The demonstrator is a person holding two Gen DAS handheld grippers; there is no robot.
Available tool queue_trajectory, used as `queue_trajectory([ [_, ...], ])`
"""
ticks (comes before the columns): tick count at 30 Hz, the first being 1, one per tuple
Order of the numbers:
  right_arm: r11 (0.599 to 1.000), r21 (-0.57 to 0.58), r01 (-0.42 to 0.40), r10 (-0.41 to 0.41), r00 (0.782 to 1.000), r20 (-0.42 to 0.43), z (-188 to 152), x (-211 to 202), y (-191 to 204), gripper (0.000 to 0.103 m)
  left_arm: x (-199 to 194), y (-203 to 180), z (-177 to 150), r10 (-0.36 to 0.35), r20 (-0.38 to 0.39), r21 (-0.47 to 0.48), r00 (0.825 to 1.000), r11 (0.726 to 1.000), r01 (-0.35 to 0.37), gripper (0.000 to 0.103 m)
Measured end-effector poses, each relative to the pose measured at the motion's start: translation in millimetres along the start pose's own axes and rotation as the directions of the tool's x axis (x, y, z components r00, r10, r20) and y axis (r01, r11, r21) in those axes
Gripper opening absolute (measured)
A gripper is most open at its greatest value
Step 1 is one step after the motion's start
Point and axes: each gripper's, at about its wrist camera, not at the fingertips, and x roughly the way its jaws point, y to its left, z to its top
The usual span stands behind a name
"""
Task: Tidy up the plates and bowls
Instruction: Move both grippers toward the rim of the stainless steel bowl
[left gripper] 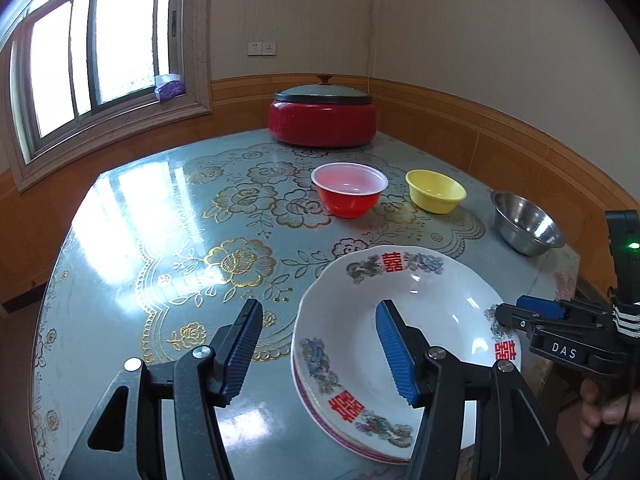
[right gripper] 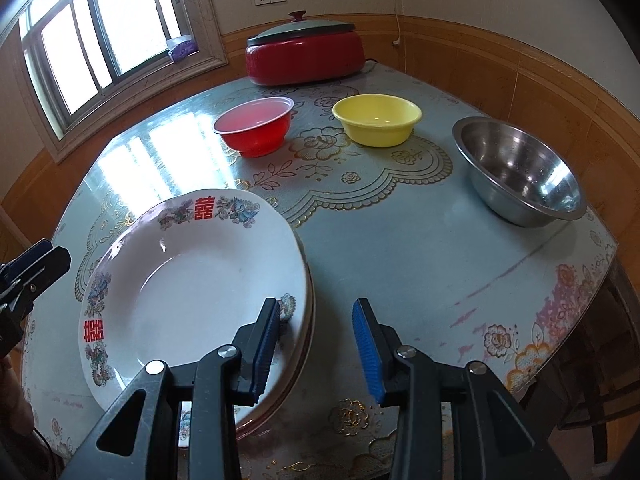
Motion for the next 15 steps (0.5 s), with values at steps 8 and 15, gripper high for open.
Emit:
queue_trajectory([
  [8, 1.0, -0.02, -0.002, 0.003, 0.999, 0.047, 22, -10, -31, 0.039, 13, -51, 17, -0.022, 0.01, 0.074, 1.0, 0.997, 0.021, 0.06],
  [15, 1.0, -0.001, 0.024, -0.024, 0.995, 0.1, 46, -26, -81, 0.039, 37, -108, 36, -0.066, -0.009, 0.109, 0.998, 0.992, 0.066, 0.06],
])
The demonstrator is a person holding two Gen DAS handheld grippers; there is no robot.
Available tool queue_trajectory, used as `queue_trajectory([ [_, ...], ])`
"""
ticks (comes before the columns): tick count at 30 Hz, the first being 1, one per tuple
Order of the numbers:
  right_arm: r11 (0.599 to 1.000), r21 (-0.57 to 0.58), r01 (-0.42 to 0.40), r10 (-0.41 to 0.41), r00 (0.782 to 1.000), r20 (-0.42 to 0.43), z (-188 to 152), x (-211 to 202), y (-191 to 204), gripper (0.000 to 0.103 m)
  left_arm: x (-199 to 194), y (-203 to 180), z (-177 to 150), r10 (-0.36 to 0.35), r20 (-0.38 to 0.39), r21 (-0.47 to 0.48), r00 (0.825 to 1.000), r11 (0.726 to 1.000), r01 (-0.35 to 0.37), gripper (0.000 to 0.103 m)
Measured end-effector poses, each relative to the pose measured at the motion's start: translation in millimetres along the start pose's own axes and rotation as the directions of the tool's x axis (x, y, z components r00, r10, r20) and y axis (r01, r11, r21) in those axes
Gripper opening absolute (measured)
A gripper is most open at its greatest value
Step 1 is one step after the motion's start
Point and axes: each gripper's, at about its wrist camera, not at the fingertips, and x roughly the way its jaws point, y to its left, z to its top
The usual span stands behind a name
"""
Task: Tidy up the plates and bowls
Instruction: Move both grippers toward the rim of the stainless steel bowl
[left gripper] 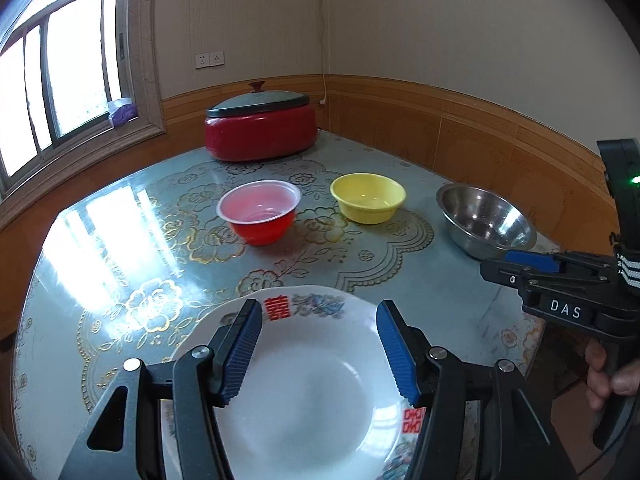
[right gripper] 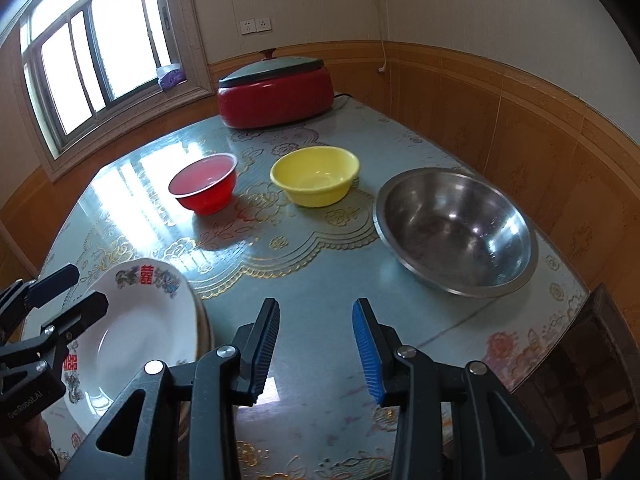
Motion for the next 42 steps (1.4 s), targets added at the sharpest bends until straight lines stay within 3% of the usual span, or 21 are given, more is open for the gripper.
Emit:
queue_trajectory([
  [5, 0.998, 0.045, 0.041, -0.043, 0.998, 0.05, 14, -10, -45, 0.039, 25, -43, 16, -0.047, -0.024, 0.034, 0.999, 0.998, 0.048, 0.06],
  [15, 0.988, 0.13, 0.09, -0.098, 0.993, 0.061, 27, -9, -121, 0.039, 68, -106, 44, -0.096, -0.055, 0.086, 0.994, 0.991, 0.101, 0.06],
  [24, 0.984, 0.145, 0.103, -0.111, 0.993, 0.049, 38, 2, -158, 0.039, 99, -130, 58, -0.113, -0.09, 0.074, 0.99, 0.99, 0.119, 0.06],
  [30, 0.977, 0.181, 0.117, -0.123, 0.992, 0.022, 49, 19, -188, 0.039, 122, -131, 66, -0.15, -0.13, 0.007, 0.98, 0.988, 0.152, 0.06],
  [36, 0.974, 0.225, 0.035, -0.031, 0.999, -0.019, 63, 48, -218, 0.039, 146, -125, 77, -0.23, -0.167, -0.119, 0.959, 0.97, 0.212, 0.057],
  [39, 0.972, 0.234, -0.003, 0.011, 0.999, -0.035, 71, 63, -227, 0.039, 158, -126, 84, -0.25, -0.17, -0.157, 0.953, 0.962, 0.224, 0.047],
  [42, 0.975, 0.219, -0.036, 0.052, 0.996, -0.067, 75, 80, -232, 0.039, 169, -129, 86, -0.24, -0.184, -0.169, 0.953, 0.963, 0.21, 0.047],
])
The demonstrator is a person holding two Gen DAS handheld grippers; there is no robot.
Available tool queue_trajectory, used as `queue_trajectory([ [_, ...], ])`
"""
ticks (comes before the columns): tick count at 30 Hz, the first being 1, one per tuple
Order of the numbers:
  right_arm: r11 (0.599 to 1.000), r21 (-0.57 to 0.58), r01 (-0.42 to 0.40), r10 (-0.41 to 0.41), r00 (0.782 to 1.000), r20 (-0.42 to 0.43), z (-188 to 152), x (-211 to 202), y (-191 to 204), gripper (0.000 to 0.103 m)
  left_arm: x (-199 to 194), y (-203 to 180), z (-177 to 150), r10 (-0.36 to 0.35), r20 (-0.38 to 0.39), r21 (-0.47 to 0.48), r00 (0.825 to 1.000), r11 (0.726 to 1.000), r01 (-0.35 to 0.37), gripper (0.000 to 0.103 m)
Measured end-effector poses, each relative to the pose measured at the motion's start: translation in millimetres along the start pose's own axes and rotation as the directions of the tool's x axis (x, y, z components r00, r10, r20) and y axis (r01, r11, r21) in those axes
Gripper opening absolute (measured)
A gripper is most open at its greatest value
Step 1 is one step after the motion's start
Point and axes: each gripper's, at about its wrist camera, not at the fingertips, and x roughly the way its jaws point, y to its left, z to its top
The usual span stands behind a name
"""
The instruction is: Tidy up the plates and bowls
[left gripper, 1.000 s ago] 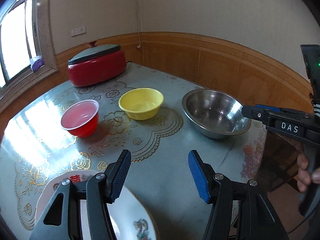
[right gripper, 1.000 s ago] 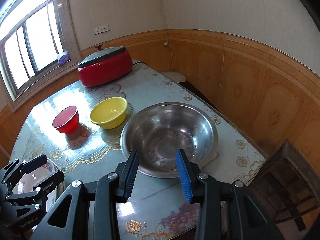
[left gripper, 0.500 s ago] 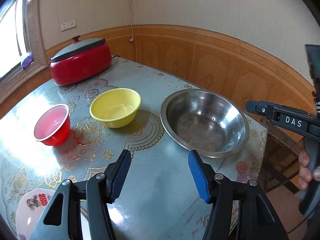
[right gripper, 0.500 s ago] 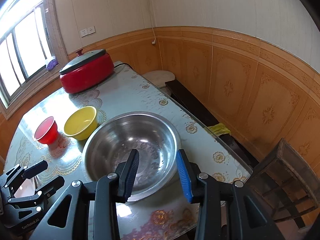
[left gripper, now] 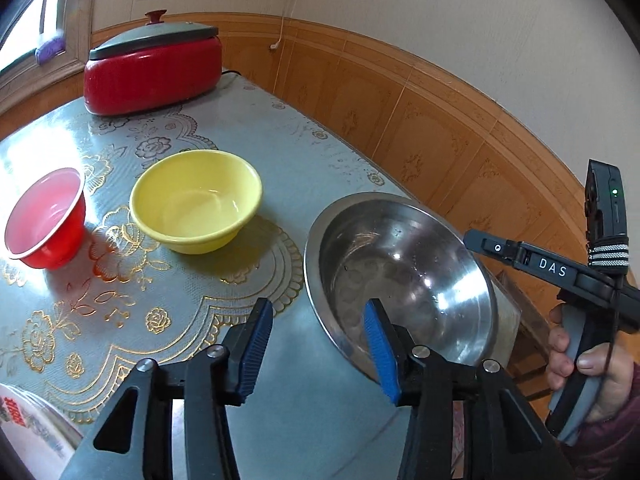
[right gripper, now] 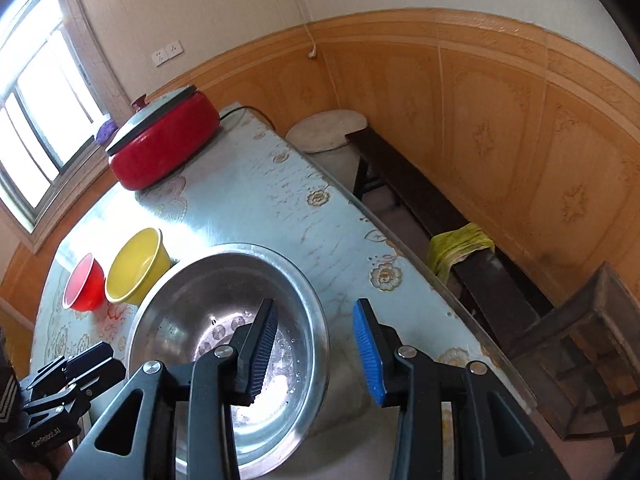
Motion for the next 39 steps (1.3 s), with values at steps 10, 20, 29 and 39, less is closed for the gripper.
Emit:
queue_trajectory([
  [10, 0.995, -0.069, -0.072, 0.066, 0.994, -0.089, -10, 30, 1, 0.021, 24, -13, -2, 0.007, -0.058, 0.021, 0.998, 1.0, -0.005, 0.023],
  [20, 0.984, -0.123, -0.132, 0.118, 0.986, -0.114, -14, 33, 16, 0.014, 1, -5, -19, 0.06, -0.031, -0.002, 0.998, 0.998, -0.06, 0.023],
  [29, 0.953, -0.179, -0.245, 0.214, 0.961, -0.173, -24, 36, 47, 0.014, -39, 10, -44, 0.157, -0.012, -0.012, 0.988, 0.988, -0.157, 0.023],
  [39, 0.942, -0.192, -0.275, 0.232, 0.948, -0.218, -43, 39, 77, 0.015, -57, 23, -68, 0.176, -0.039, -0.026, 0.984, 0.984, -0.177, 0.026],
])
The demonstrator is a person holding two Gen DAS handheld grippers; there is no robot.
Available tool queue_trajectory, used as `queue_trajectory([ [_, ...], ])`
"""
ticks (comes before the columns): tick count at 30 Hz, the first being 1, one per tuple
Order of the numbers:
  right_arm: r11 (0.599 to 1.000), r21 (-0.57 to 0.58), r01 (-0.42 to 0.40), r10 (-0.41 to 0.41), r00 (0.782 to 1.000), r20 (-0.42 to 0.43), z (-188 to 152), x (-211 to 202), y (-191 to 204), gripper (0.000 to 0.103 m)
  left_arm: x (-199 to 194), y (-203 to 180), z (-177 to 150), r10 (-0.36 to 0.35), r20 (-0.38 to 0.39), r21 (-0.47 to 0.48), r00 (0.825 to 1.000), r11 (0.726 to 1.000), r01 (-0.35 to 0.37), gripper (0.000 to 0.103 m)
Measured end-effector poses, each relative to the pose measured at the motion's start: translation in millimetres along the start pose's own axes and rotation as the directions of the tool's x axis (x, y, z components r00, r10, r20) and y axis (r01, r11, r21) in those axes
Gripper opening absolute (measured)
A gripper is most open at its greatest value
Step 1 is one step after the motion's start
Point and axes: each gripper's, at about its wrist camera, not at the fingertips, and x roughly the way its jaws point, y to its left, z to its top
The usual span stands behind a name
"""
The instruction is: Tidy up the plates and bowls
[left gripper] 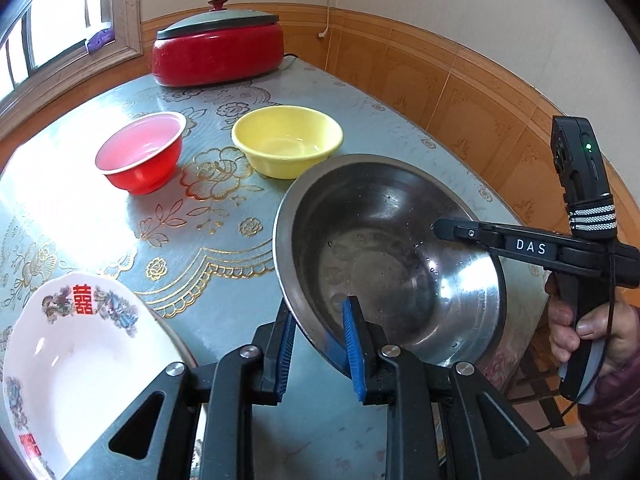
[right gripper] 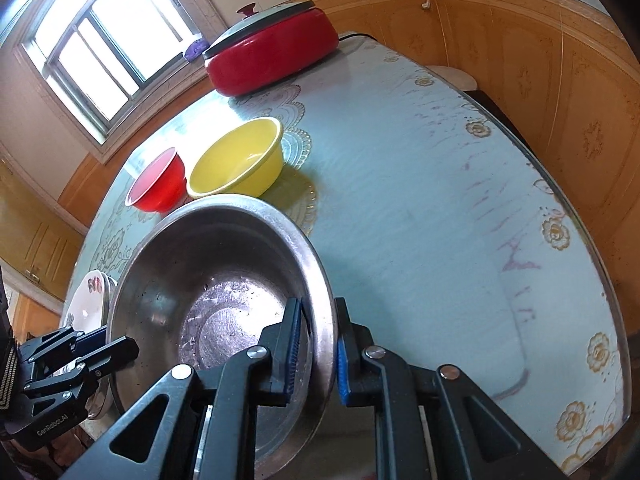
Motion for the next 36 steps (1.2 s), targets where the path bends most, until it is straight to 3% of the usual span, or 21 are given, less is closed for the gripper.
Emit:
queue_trajectory([
  [9, 0.997, 0.011, 0.078, -0.077, 0.997, -0.006, -3, 6, 20, 0.018, 3, 7, -9, -0.012, -0.017, 0.027, 1.0, 1.0, 0.013, 0.035],
  [11, 0.995, 0.016, 0.096, -0.096, 0.995, 0.001, -4, 5, 23, 0.022, 0, 7, -10, -0.016, -0.006, 0.038, 1.0, 0.999, 0.016, 0.042],
  [12, 0.995, 0.028, 0.099, -0.099, 0.995, 0.004, -4, 4, 23, 0.024, -2, 8, -10, -0.027, 0.004, 0.039, 1.0, 0.999, 0.027, 0.054],
  [13, 0.994, 0.038, 0.102, -0.102, 0.995, 0.007, -3, 3, 24, 0.029, -3, 8, -10, -0.037, 0.013, 0.042, 0.999, 0.998, 0.036, 0.06],
  [17, 0.991, 0.038, 0.126, -0.128, 0.991, 0.035, -1, -6, 29, 0.041, -6, 12, -11, -0.048, 0.025, 0.033, 0.999, 0.998, 0.047, 0.06],
  [22, 0.99, 0.031, 0.138, -0.139, 0.989, 0.049, 8, -12, 31, 0.041, -20, 19, -9, -0.028, 0.064, 0.0, 0.998, 1.0, 0.028, 0.06],
  [26, 0.995, 0.002, 0.102, -0.102, 0.992, 0.071, 25, -16, 31, 0.041, -32, 24, -3, 0.025, 0.125, -0.013, 0.992, 1.0, -0.023, 0.06],
  [32, 0.998, -0.063, 0.021, -0.017, 0.998, 0.063, 65, -9, 29, 0.041, -36, 33, 28, 0.088, 0.168, -0.119, 0.982, 0.99, -0.069, 0.06],
  [36, 0.995, -0.073, -0.066, 0.07, 0.997, 0.041, 87, 2, 23, 0.038, -23, 41, 54, 0.052, 0.163, -0.205, 0.985, 0.979, -0.018, 0.06],
])
